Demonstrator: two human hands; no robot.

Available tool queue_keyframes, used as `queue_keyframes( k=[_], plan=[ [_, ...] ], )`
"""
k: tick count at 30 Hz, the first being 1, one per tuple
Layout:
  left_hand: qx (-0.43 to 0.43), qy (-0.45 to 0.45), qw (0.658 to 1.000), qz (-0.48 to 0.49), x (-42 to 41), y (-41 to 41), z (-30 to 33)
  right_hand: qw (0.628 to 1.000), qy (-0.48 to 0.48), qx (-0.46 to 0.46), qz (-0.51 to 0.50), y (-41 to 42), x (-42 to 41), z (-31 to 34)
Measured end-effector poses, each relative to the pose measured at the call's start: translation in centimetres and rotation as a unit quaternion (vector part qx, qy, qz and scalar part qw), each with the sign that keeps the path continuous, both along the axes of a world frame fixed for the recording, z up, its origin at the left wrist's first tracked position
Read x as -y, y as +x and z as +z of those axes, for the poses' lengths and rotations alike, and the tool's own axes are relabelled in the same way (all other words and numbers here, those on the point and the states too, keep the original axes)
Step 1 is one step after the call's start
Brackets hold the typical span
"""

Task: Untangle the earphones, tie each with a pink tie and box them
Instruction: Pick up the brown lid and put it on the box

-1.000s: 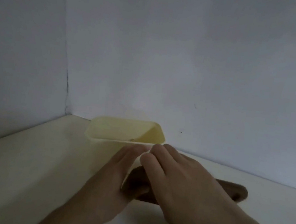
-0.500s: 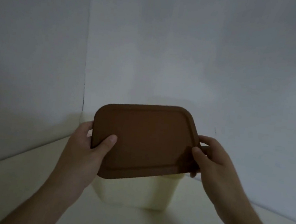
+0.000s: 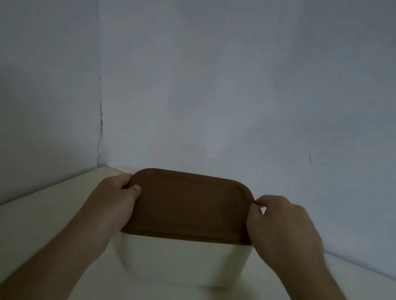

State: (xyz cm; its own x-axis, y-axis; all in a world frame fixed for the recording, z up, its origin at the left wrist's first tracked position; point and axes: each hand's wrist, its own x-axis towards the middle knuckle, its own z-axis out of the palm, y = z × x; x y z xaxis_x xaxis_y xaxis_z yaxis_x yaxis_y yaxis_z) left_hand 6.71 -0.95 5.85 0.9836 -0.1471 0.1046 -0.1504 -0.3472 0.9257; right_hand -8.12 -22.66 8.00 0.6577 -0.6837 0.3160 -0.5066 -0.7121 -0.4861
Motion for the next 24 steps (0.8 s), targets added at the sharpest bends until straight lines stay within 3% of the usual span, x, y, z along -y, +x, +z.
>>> queue_keyframes(
  k=[8, 17, 20, 24],
  plan=[
    [-0.033, -0.011, 0.999, -0.013, 0.0, 1.3, 0.3, 0.981, 0.151, 0.052, 0.108, 0.9, 0.7, -0.4],
    [-0.005, 0.012, 1.0, -0.005, 0.1, 0.3, 0.5, 0.979, 0.151, 0.07, 0.118, 0.9, 0.5, -1.0],
    [-0.013, -0.021, 1.0, 0.016, 0.4, -0.8, 0.4, 0.973, 0.17, 0.101, 0.116, 0.7, 0.2, -1.2],
    [-0.011, -0.078, 0.997, 0.006, -0.3, -2.2, -0.8, 0.98, 0.127, 0.1, 0.114, -0.2, -0.9, -1.4]
  ],
)
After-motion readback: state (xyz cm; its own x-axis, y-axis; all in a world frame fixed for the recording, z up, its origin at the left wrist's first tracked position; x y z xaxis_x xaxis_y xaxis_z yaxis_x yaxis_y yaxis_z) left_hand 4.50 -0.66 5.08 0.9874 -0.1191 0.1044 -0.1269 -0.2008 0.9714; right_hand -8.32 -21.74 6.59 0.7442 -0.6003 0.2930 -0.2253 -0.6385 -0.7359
